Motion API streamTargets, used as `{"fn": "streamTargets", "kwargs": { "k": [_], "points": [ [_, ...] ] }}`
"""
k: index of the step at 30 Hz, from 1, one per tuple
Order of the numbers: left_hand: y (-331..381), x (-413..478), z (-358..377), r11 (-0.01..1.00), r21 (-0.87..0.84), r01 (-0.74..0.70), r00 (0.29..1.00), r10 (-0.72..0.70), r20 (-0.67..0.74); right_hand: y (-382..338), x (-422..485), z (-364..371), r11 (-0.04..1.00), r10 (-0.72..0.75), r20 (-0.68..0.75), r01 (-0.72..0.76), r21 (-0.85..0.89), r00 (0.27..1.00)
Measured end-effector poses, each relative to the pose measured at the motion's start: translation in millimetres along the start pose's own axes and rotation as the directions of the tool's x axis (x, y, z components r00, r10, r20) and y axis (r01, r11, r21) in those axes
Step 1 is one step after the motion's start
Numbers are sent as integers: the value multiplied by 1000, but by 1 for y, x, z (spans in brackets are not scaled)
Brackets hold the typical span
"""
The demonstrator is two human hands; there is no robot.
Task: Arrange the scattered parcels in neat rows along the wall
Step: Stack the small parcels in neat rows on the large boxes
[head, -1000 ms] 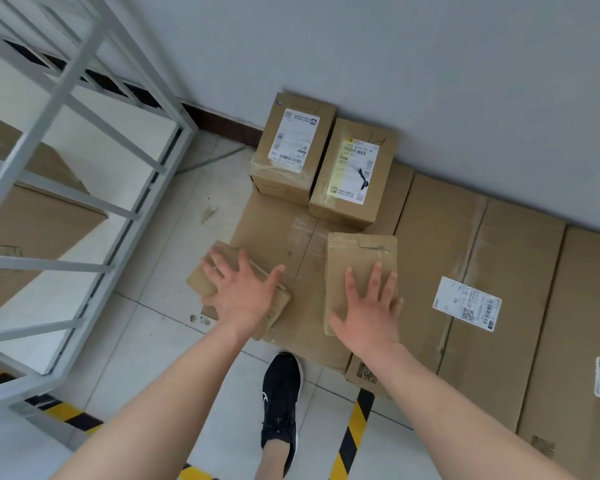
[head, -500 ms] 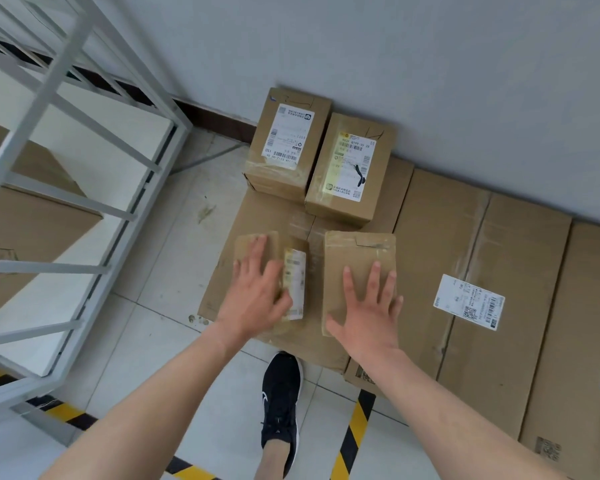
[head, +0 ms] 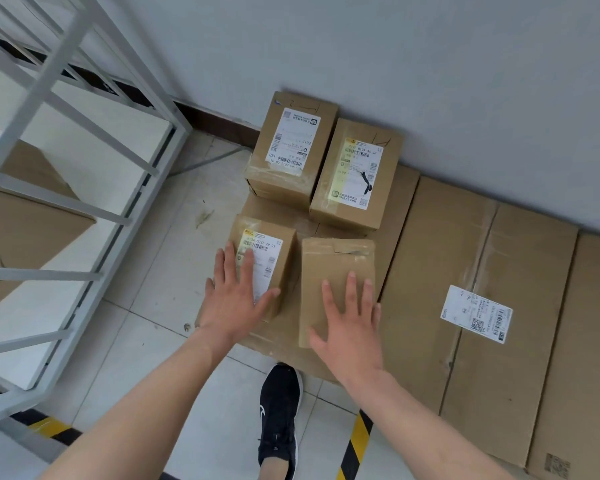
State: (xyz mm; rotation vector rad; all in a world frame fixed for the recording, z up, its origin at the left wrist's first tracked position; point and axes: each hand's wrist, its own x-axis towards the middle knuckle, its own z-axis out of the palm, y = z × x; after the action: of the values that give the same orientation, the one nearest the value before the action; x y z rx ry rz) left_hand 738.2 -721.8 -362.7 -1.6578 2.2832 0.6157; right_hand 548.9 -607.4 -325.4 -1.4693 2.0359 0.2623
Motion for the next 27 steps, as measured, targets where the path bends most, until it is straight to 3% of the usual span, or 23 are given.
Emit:
{"fn": "streamTargets", "kwargs": {
  "k": [5,13,23,27],
  "points": [
    [4,25,-9,1000,-24,-3,1000,3,-27,-34,19,3,993,93,-37,-90,77,995],
    [25,74,-43,994,36,-103,990,99,101,-38,54,-17,952,239,-36,-226,206,970],
    [16,70,-51,968,51,-244,951,229,206,-36,44,-16,856,362,-28,-320,406,932],
    [22,77,-52,975,88,-203,956,178,232,-31,56,-22,860,341,-29,-299,413,940]
  ]
}}
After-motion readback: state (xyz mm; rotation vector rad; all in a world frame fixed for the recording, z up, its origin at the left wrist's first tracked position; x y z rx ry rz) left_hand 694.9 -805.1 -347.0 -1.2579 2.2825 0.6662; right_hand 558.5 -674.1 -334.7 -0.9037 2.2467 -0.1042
